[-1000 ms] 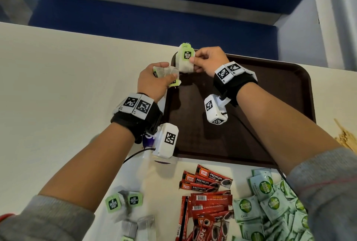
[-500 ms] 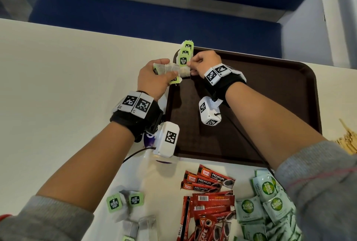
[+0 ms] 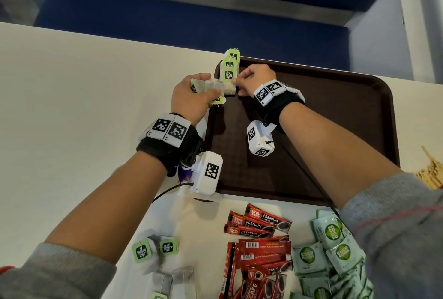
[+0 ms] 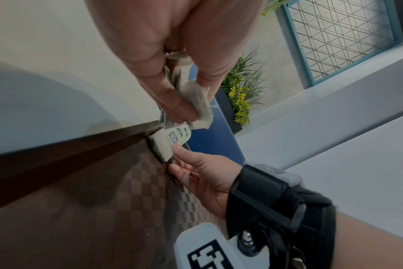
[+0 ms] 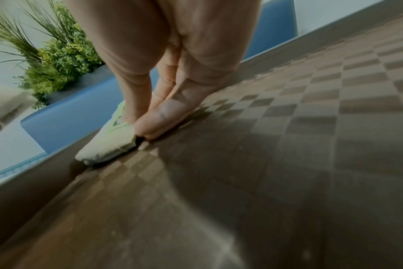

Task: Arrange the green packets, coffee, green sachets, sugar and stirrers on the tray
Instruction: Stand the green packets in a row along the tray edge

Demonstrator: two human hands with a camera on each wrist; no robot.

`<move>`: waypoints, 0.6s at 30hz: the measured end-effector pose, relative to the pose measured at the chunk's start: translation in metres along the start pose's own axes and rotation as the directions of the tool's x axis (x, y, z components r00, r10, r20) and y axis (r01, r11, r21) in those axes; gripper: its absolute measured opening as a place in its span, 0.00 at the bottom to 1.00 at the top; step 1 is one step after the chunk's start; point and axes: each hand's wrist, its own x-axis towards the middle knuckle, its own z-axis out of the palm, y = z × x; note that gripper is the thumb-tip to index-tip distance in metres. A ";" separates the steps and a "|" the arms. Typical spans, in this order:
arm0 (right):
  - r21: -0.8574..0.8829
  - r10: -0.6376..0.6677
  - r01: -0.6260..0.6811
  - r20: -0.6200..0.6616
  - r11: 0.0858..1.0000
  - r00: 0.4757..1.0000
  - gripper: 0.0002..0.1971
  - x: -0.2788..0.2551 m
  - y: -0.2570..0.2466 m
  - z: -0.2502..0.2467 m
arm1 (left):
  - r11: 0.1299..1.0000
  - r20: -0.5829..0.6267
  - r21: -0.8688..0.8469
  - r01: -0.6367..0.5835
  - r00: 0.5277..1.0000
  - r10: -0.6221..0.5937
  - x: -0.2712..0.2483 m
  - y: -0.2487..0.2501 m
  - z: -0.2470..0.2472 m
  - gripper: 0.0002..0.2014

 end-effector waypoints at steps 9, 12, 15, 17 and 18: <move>-0.011 -0.097 0.097 0.014 0.995 0.995 0.19 -0.014 -0.008 -0.013 | 1.000 0.034 0.010 -0.002 0.999 0.001 -0.006 0.005 0.001 0.19; 0.044 -0.123 0.116 0.231 0.992 0.965 0.21 -0.023 -0.014 -0.015 | 1.000 0.051 0.017 -0.023 0.998 0.022 -0.008 0.006 0.003 0.20; 0.072 -0.132 0.115 0.329 0.991 0.935 0.18 -0.030 -0.016 -0.015 | 0.999 0.074 0.008 -0.044 0.996 0.044 -0.011 0.006 0.004 0.22; 0.116 -0.140 0.107 0.329 0.987 0.934 0.17 -0.033 -0.017 -0.014 | 0.999 0.119 -0.003 -0.052 0.992 0.052 -0.015 0.008 0.004 0.22; 0.145 -0.137 0.095 0.323 0.985 0.936 0.17 -0.035 -0.017 -0.015 | 0.998 0.143 -0.004 -0.055 0.988 0.055 -0.016 0.009 0.004 0.22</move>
